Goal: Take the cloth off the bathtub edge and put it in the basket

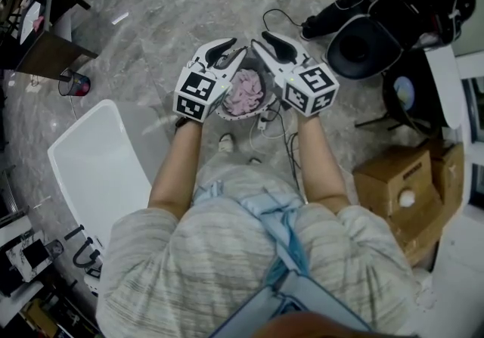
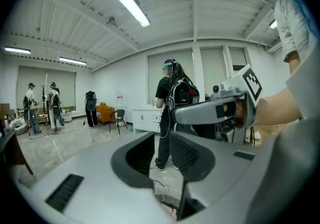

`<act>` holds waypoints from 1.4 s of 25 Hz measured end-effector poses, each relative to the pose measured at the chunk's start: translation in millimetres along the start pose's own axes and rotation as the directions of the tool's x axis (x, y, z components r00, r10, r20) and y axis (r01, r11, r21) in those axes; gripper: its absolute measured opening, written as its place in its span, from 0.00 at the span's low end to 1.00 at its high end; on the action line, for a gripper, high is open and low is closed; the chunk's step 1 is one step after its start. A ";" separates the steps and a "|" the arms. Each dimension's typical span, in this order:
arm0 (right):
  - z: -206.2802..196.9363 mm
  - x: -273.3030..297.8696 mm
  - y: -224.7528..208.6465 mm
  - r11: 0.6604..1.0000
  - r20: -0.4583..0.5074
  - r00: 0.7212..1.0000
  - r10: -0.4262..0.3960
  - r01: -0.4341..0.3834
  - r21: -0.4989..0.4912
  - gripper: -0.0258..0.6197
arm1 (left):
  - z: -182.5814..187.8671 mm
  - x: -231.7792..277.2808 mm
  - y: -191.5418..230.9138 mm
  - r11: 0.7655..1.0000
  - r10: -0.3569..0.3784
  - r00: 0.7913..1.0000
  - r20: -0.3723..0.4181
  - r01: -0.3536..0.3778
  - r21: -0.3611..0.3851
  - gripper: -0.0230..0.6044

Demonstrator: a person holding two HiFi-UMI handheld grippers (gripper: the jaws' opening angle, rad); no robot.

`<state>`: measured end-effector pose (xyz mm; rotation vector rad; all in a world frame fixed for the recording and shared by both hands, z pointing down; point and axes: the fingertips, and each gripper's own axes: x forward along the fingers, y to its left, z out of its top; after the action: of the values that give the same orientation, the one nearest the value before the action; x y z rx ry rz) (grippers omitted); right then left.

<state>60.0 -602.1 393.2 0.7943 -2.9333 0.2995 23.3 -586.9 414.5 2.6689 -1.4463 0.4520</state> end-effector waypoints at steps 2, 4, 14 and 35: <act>9.7 -7.3 9.1 1.000 0.030 0.999 0.014 -0.013 -0.021 0.23 | 12.7 -11.7 -2.7 0.999 0.026 0.999 0.037 -0.026 0.018 0.11; 16.4 -14.4 21.0 0.998 0.043 0.999 0.033 -0.031 -0.051 0.23 | 22.8 -23.8 -8.0 0.999 0.041 0.997 0.069 -0.042 0.024 0.04; 28.5 -50.5 60.4 0.989 0.071 0.991 0.113 -0.105 -0.105 0.09 | 37.6 -54.7 -47.7 0.996 0.087 0.990 0.115 -0.086 -0.017 0.04; 26.1 -100.2 103.2 0.974 0.054 0.981 0.187 -0.178 -0.137 0.05 | 47.9 -86.0 -101.6 0.992 0.130 0.982 0.134 -0.128 -0.020 0.04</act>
<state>93.0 -471.2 337.0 0.5278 -3.0559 0.0911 74.0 -470.9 351.5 2.6537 -1.6606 0.2746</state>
